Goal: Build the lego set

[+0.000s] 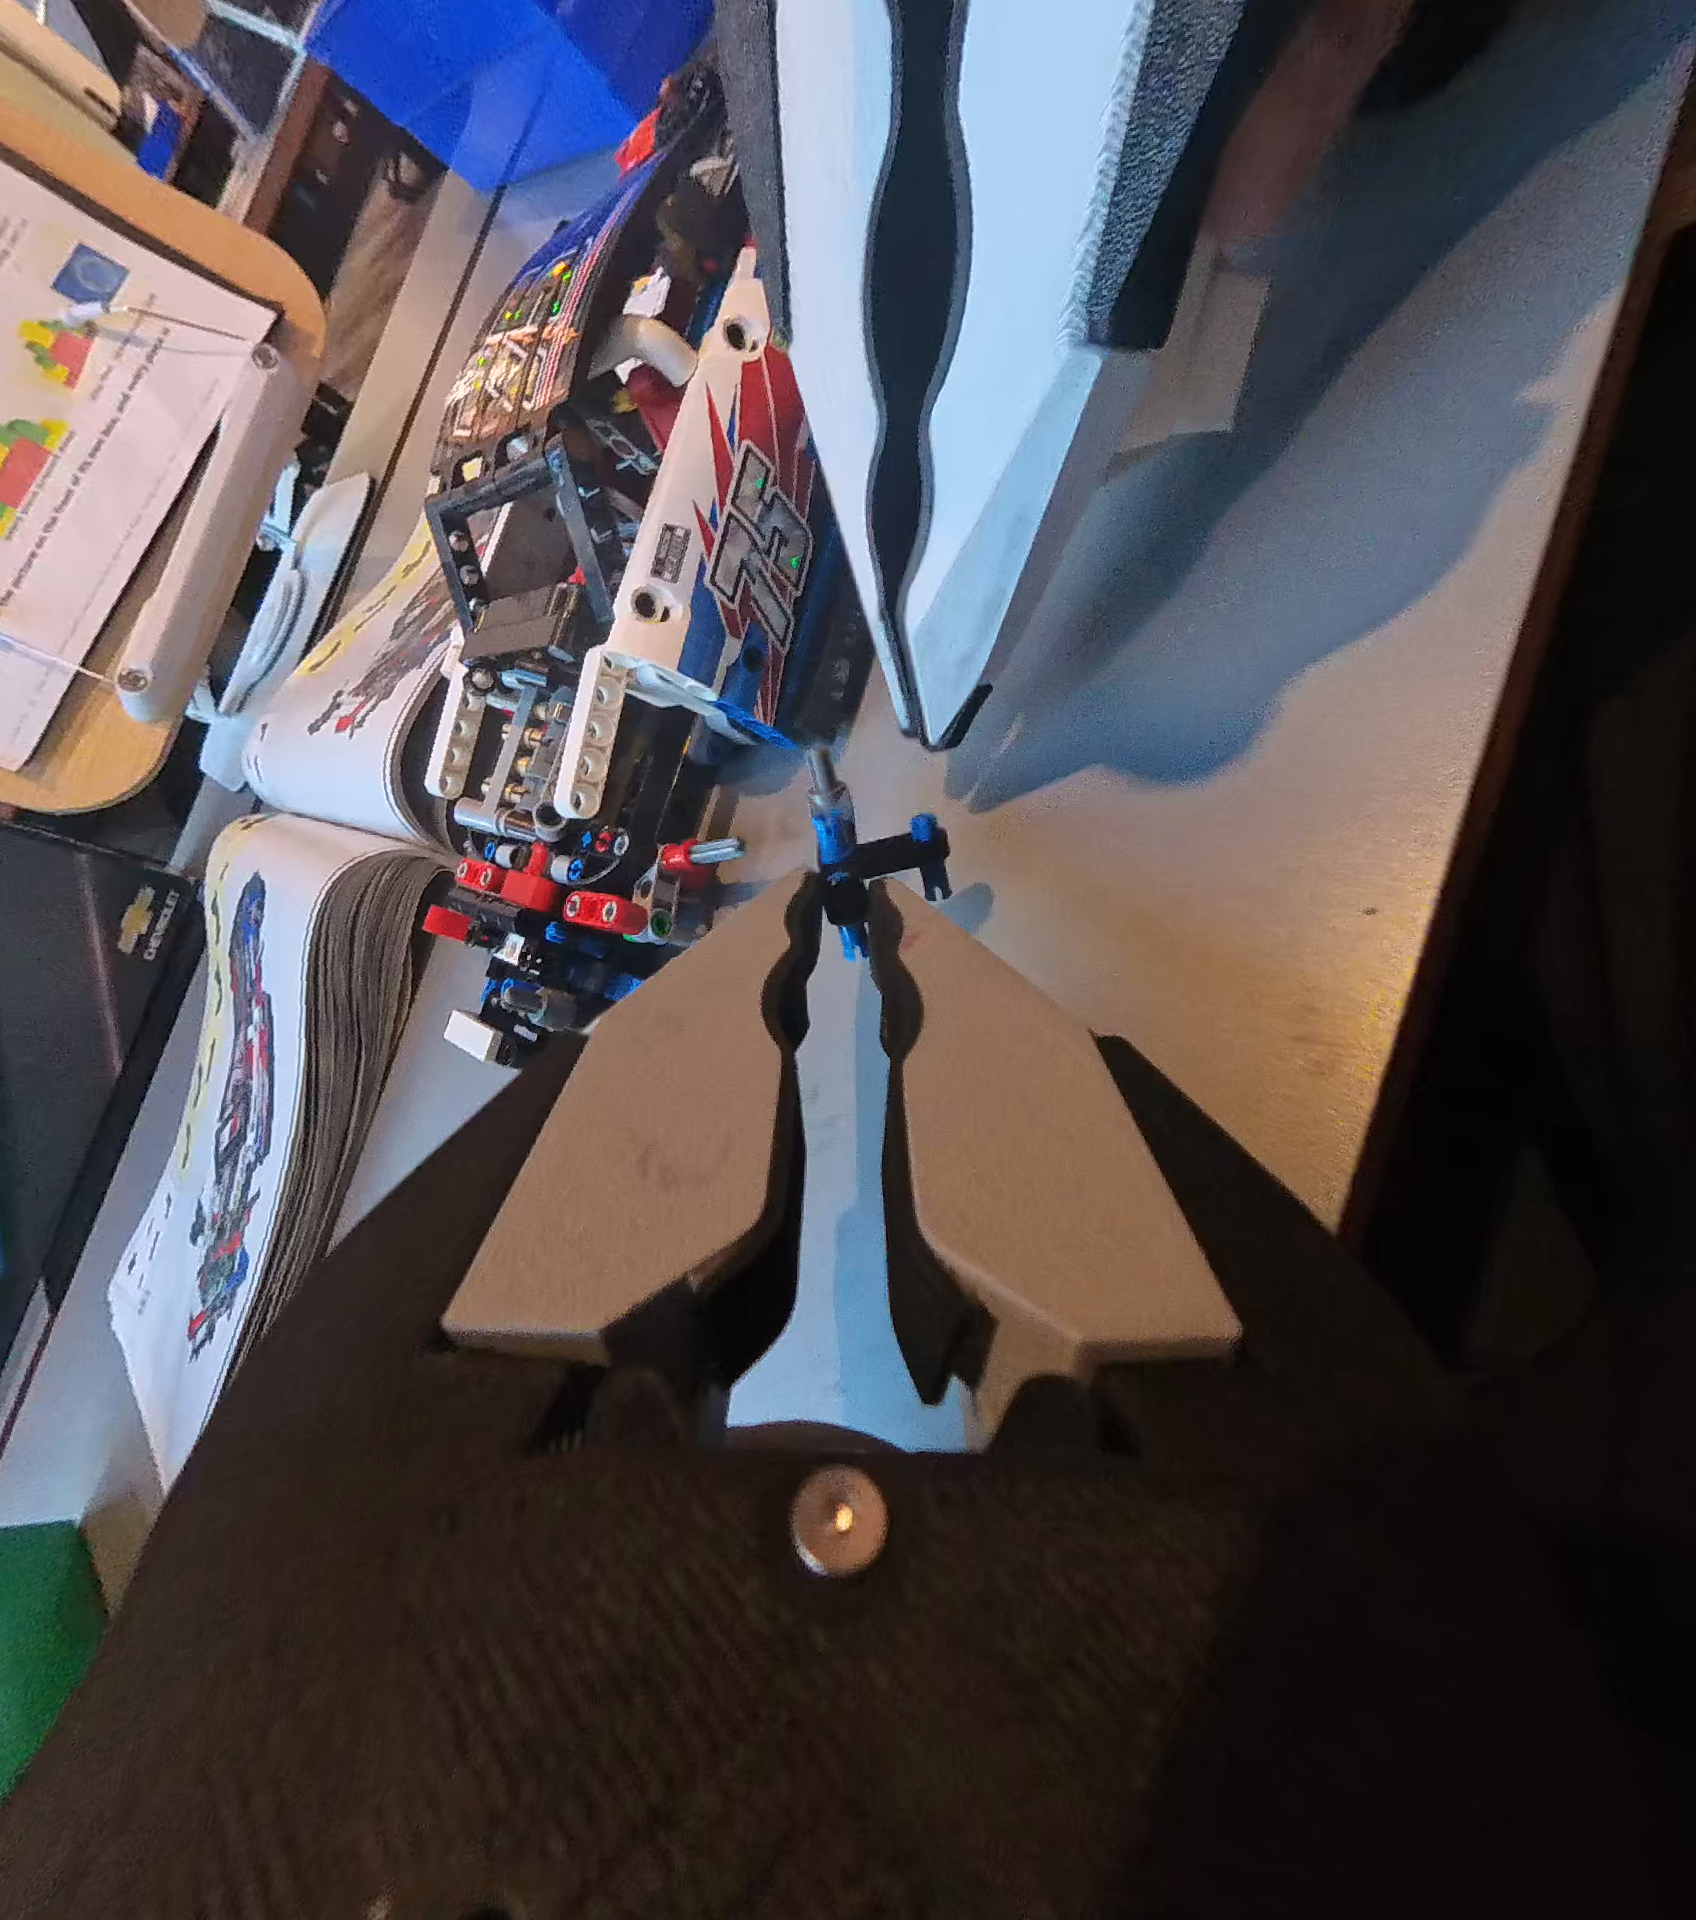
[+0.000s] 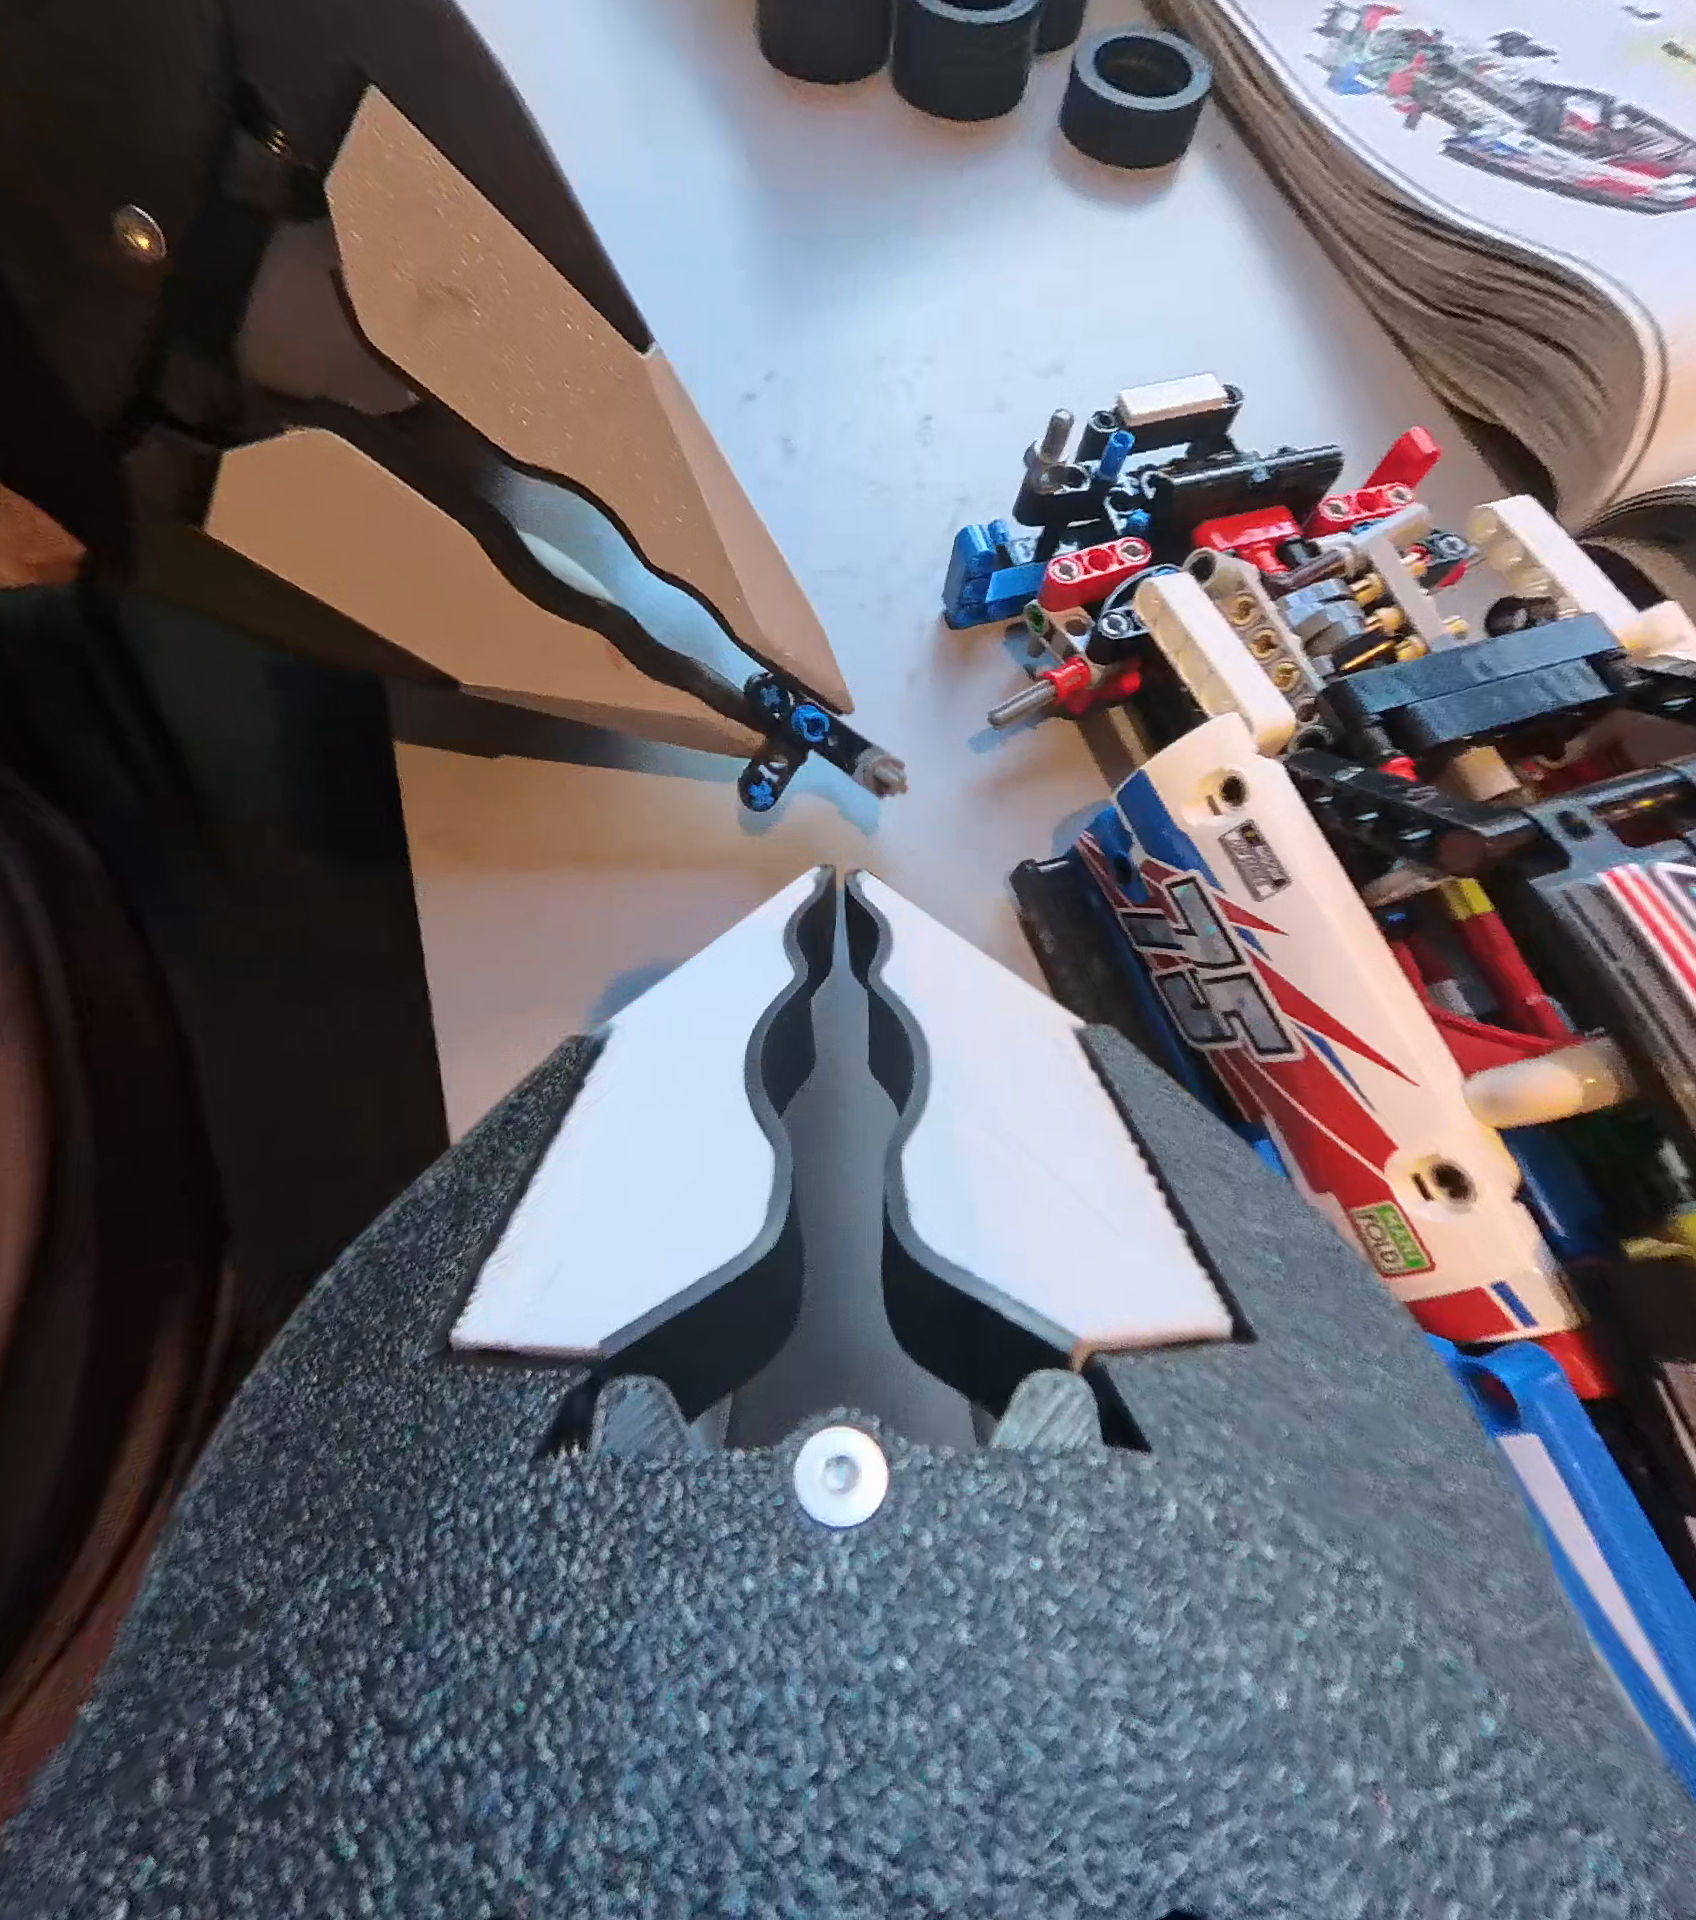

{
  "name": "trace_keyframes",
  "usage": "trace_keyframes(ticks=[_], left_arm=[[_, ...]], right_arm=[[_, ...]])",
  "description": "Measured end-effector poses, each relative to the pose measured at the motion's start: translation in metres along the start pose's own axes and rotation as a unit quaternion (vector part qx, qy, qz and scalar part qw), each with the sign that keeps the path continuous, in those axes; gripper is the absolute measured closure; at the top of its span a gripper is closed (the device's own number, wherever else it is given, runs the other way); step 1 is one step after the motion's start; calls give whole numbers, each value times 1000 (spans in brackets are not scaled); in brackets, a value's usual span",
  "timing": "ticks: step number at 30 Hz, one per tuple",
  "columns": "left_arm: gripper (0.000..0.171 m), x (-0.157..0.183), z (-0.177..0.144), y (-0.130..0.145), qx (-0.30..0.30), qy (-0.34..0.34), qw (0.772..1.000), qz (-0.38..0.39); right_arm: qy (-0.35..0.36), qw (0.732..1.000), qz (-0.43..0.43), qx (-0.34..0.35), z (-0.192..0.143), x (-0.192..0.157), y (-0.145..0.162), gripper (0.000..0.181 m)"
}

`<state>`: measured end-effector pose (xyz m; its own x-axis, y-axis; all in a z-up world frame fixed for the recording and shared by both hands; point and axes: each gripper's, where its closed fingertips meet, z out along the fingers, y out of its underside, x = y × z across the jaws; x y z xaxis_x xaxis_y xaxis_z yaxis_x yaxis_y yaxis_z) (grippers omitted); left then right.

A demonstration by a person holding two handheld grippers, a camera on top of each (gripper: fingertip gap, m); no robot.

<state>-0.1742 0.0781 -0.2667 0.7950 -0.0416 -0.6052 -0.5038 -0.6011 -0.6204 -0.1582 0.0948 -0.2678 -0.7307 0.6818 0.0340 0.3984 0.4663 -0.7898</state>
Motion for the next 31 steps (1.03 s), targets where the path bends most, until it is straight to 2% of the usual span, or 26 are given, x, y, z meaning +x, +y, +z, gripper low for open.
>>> trace_keyframes(ticks=[4, 7, 11, 17, 23, 31], left_arm=[[165, 1, -1, 1, 0, 2, 1000, 2], [156, 1, 0, 4, -8, 10, 1000, -9], [149, 1, -1, 7, -18, 30, 999, -39], [132, 0, -11, 7, -1, 63, 993, -97], [134, -5, -20, 1, 40, 80, 988, -130], [133, 4, -16, 5, 19, 114, 986, -123]], right_arm=[[12, 1000, -8, 17, -2, 3, -5, 181], [3, 1000, -6, 15, -1, 3, -3, 181], [4, 1000, -5, 10, -1, 4, -2, 181], [1, 1000, -1, 9, 0, 4, -2, 181], [-1, 1000, 0, 9, 0, 4, -2, 181], [2, 1000, 17, 13, 1, 11, -3, 181]])
